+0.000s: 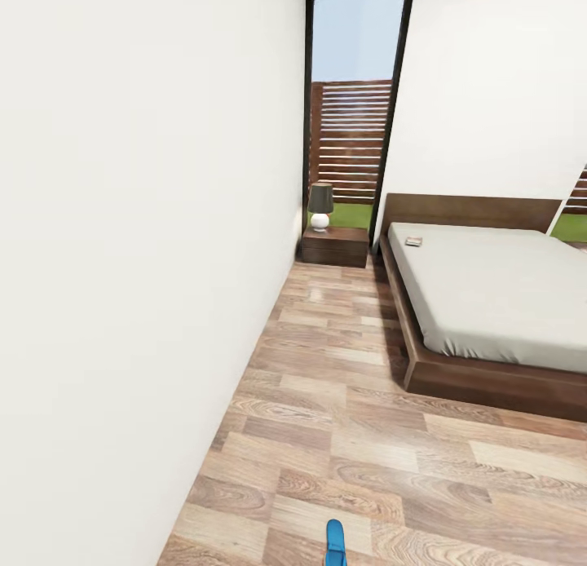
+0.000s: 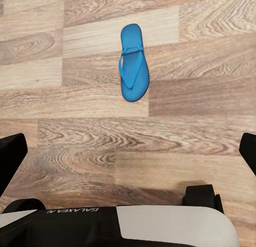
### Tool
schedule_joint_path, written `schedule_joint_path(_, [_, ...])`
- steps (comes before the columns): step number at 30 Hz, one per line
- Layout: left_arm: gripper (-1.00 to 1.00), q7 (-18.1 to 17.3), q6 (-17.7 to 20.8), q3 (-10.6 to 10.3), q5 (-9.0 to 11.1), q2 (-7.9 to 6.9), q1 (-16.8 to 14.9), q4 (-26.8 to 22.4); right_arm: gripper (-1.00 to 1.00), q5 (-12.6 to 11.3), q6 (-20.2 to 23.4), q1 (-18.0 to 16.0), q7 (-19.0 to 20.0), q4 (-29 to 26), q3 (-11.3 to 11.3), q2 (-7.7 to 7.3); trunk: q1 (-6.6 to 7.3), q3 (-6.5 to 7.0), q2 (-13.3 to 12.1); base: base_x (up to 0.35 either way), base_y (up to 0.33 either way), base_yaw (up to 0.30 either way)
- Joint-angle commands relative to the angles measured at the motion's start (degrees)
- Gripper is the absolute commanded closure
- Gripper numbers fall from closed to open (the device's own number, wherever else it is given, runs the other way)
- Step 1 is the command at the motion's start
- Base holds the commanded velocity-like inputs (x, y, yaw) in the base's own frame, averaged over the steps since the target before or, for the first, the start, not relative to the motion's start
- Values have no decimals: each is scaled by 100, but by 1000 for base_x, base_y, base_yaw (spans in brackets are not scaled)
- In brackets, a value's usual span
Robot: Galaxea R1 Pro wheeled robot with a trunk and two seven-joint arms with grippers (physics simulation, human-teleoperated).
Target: In the bedroom, move the book from the bed onto either nightstand, and place the two sandals side by side next to the bed.
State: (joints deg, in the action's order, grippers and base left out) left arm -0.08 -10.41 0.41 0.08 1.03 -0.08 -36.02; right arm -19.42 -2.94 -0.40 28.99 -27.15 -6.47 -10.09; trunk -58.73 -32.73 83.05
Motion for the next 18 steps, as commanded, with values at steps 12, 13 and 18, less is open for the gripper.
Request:
schedule_joint_path(12, [-100, -1, -13, 3, 1, 2, -1, -1, -100, -35, 1, -4, 36, 8, -8, 7, 0, -5, 2, 0, 0, 0])
schedule_joint_path(13, [-100, -1, -13, 3, 1, 2, -1, -1, -100, -35, 2, -4, 36, 8, -9, 7, 0, -5, 2, 0, 0, 0])
schedule_joint_path(18, [-100, -1, -9, -1, 1, 7, -1, -1, -100, -33, -2, -4, 36, 8, -4, 7, 0, -5, 2, 0, 0, 0])
